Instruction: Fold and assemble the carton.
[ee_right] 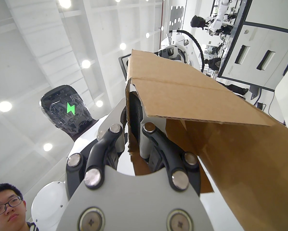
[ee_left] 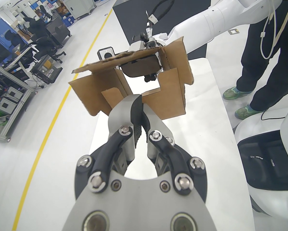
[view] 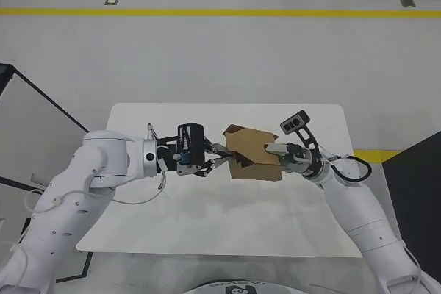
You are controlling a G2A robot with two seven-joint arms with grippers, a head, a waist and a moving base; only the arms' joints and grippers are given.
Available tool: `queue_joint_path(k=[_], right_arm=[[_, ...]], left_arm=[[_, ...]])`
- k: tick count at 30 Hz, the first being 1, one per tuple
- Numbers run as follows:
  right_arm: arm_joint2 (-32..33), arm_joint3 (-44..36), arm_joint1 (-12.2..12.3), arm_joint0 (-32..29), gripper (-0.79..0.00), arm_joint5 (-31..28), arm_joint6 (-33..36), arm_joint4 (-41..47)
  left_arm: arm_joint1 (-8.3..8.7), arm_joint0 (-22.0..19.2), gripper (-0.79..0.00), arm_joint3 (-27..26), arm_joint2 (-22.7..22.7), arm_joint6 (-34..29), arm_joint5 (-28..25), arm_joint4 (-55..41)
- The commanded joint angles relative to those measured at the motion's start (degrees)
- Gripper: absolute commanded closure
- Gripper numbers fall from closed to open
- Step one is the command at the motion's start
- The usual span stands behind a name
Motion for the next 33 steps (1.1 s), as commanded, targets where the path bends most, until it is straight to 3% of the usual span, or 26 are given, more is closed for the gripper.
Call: queue_joint_path(k=[1,33], right_arm=[[-0.04,-0.22,-0.03,-0.09,0.000,0.13,0.01,-0.24],[2.23,-2.28,-0.07,-2.34,0.000,-0.47,0.11,-2.19]], left_arm=[[-0.02,0.02,0.000,-0.15,0.17,-0.07,0.08,0.14],[0.36,1.62,0.000,-1.08,-1.17,-1.19,0.79,-0.27]])
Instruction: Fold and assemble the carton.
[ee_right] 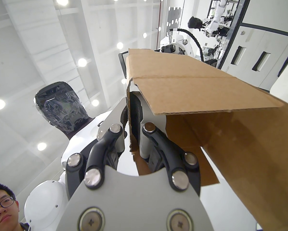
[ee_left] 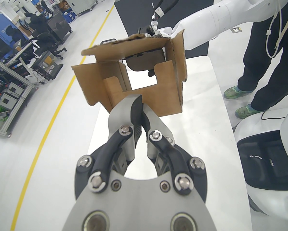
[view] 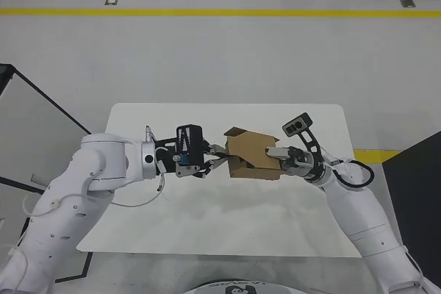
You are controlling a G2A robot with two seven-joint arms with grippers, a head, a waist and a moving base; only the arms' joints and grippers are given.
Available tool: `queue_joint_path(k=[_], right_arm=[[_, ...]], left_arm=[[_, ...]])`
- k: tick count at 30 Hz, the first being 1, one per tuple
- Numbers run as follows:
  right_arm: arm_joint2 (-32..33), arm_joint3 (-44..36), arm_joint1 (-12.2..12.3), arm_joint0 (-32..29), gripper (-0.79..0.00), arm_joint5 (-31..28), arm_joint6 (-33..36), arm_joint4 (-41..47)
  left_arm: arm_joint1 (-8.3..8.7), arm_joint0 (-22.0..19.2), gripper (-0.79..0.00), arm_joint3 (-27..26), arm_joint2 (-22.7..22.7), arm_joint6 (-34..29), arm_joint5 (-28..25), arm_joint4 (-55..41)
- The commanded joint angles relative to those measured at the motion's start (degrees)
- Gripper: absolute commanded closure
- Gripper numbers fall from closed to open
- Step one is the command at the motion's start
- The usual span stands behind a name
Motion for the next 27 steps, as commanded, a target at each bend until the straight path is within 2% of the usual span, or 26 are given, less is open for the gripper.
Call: queue_joint_path(k=[1,9,19,27], right_arm=[[0.05,-0.08,-0.01,-0.04,0.000,0.10,0.07,-0.06],[-0.11,-0.48,-0.09,-0.06,0.000,0.50,0.14,-0.85],[1.50,1.10,-0.03,-0.49,0.000,1.43,0.92,1.61],[1.77,1.21,-0.10,-0.45,0.000,1.66,-1.12,0.51]], left_arm=[[0.00,0.06,0.000,-0.13,0.06,0.03,-0.10,0.03],[-0.08,-0.33,0.000,-0.15,0.74,0.07,-0.34,0.08],[0.07,-0.46,0.000,0.72,-1.87,1.45,1.29,0.32],[0.04,0.13,0.000,0.78,-1.51,1.86,1.17,0.58]])
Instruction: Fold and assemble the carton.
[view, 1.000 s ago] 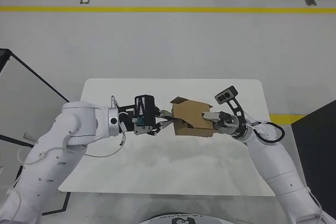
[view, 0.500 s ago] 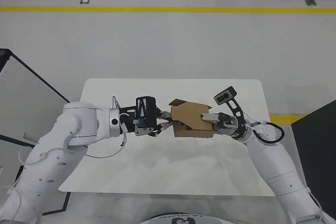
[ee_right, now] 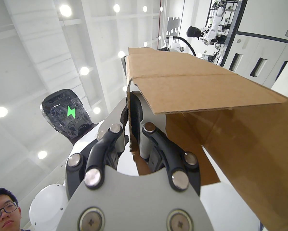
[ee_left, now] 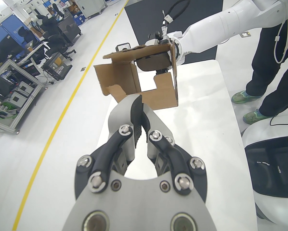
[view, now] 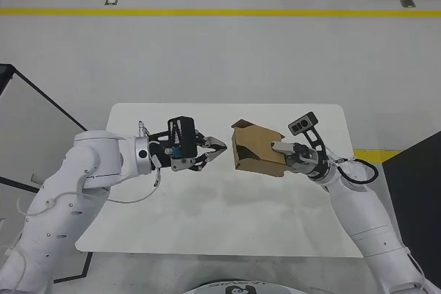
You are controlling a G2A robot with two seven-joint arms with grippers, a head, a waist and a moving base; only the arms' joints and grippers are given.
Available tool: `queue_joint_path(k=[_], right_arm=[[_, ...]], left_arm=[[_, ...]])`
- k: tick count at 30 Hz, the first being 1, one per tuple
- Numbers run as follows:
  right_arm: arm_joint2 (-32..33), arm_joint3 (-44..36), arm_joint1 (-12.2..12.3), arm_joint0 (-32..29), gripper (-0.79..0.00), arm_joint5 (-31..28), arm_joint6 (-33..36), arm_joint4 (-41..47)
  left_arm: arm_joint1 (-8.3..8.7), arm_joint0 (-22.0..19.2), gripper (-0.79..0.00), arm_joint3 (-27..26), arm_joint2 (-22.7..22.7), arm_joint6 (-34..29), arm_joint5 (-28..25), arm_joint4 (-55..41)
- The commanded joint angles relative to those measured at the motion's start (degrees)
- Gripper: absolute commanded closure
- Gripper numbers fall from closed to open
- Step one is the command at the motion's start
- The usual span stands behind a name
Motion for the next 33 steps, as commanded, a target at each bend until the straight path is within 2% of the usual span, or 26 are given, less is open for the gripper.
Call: queue_joint_path(k=[1,16,33], right_arm=[[-0.27,-0.05,-0.06,0.16,0.000,0.28,0.29,0.01],[-2.18,0.14,-0.65,1.16,0.000,0.20,1.09,-0.11],[-3.19,-0.52,-1.04,1.37,0.000,0.14,0.98,-0.94]], left_arm=[[-0.07,0.00,0.000,0.26,0.37,0.11,0.21,0.19],[-0.61,-1.48,0.000,0.80,3.63,0.83,-1.46,0.33],[-0.75,-1.85,0.000,0.65,4.75,-0.17,-1.92,0.19]])
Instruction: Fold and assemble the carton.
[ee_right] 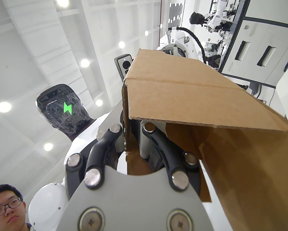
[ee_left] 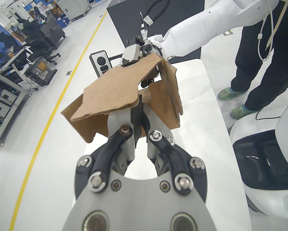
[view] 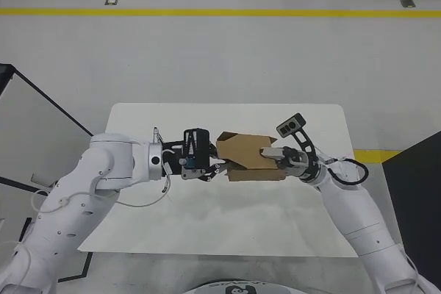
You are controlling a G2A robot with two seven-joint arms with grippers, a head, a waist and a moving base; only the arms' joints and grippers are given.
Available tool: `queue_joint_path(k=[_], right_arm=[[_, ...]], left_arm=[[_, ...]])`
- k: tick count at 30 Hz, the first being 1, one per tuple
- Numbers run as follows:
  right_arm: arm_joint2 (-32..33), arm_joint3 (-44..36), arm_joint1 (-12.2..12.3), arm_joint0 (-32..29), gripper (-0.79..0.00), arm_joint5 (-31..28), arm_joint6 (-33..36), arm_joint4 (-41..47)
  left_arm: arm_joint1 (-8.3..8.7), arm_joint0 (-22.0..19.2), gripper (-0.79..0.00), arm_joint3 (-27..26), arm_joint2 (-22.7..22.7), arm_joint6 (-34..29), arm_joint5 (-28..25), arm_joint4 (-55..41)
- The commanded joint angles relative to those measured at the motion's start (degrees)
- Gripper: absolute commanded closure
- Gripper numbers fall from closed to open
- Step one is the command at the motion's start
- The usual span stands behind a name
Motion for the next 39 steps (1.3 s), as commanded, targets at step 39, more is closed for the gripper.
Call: queue_joint_path(k=[39], right_arm=[[3.42,-0.96,0.19,-2.49,0.000,-2.37,-10.49,-6.50]], left_arm=[[0.18,1.55,0.000,-0.35,-2.79,1.30,2.15,-0.36]])
